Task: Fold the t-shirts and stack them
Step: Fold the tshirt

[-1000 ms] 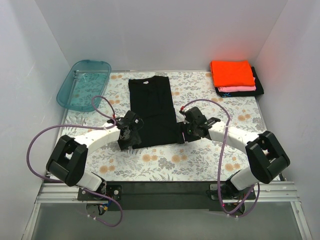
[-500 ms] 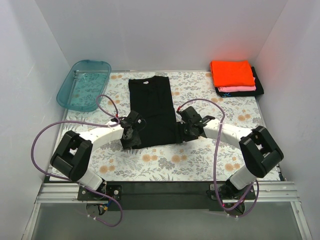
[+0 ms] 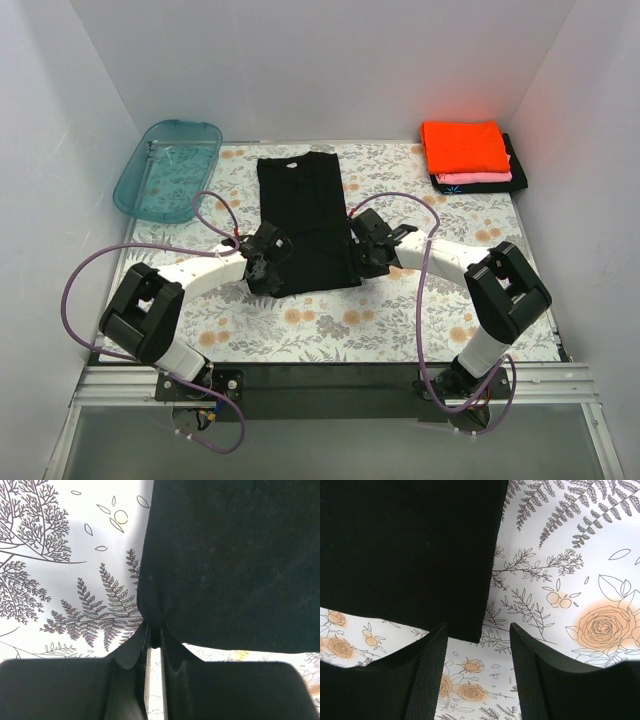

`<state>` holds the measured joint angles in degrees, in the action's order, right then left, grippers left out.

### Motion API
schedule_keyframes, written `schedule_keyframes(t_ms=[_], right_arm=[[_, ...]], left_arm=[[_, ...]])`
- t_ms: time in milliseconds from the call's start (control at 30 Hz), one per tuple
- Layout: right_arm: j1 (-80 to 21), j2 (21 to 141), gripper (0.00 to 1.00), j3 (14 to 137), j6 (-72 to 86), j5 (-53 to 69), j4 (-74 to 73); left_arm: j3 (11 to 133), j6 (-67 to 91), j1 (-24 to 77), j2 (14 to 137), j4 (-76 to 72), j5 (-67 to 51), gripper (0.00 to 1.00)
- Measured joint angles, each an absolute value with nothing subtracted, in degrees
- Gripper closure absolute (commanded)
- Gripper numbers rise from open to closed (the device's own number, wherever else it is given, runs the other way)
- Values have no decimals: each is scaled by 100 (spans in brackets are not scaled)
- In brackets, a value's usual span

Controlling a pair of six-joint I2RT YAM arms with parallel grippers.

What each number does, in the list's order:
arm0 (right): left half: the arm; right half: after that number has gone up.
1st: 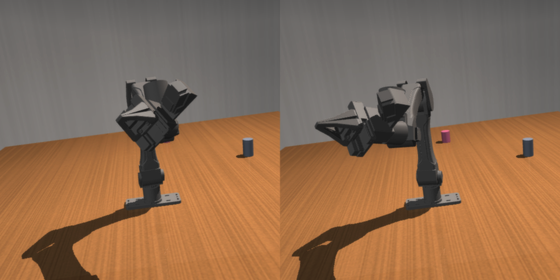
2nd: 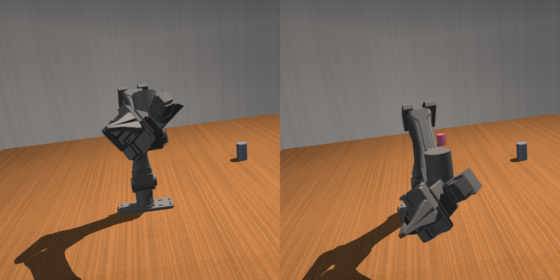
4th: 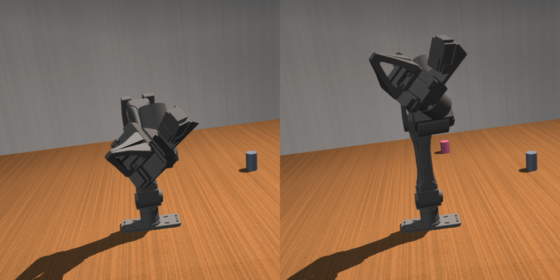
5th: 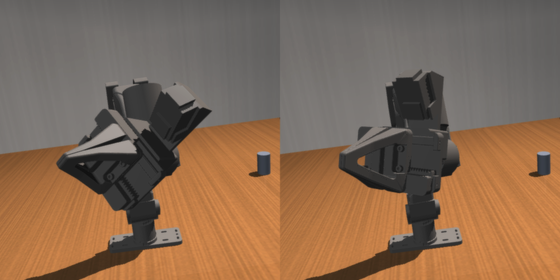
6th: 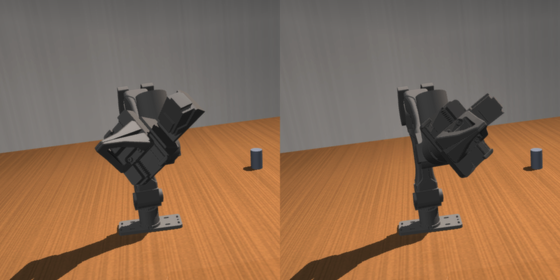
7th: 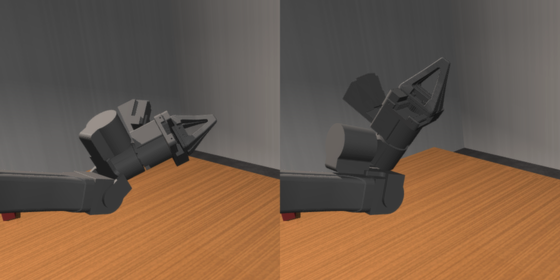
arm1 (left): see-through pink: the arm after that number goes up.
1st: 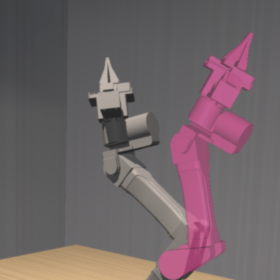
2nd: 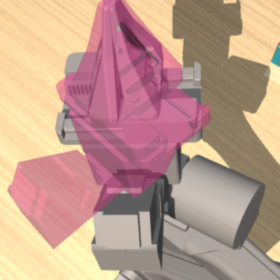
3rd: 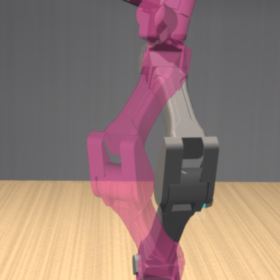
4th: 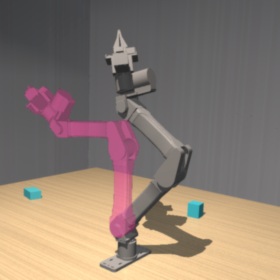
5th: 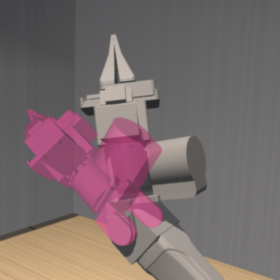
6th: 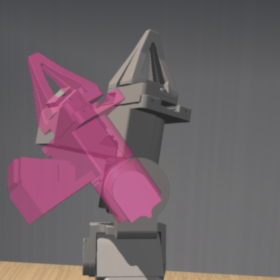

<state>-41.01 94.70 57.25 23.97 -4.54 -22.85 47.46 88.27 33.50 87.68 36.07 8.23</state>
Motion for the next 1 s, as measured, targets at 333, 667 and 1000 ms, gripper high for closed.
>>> schedule_keyframes(t_ms=[333,667,1000], right_arm=[[-4320,9872,44,5964,2512,-744,-2462],[-4449,9988,73,6023,2611,-740,-2506],[-4427,9944,99,5931,2543,-419,-2414]], left_arm=[[4663,8825,3350,8683,3542,805,100],[4624,8829,3352,8637,3581,674,100],[4624,8783,3358,8565,3861,401,100]])
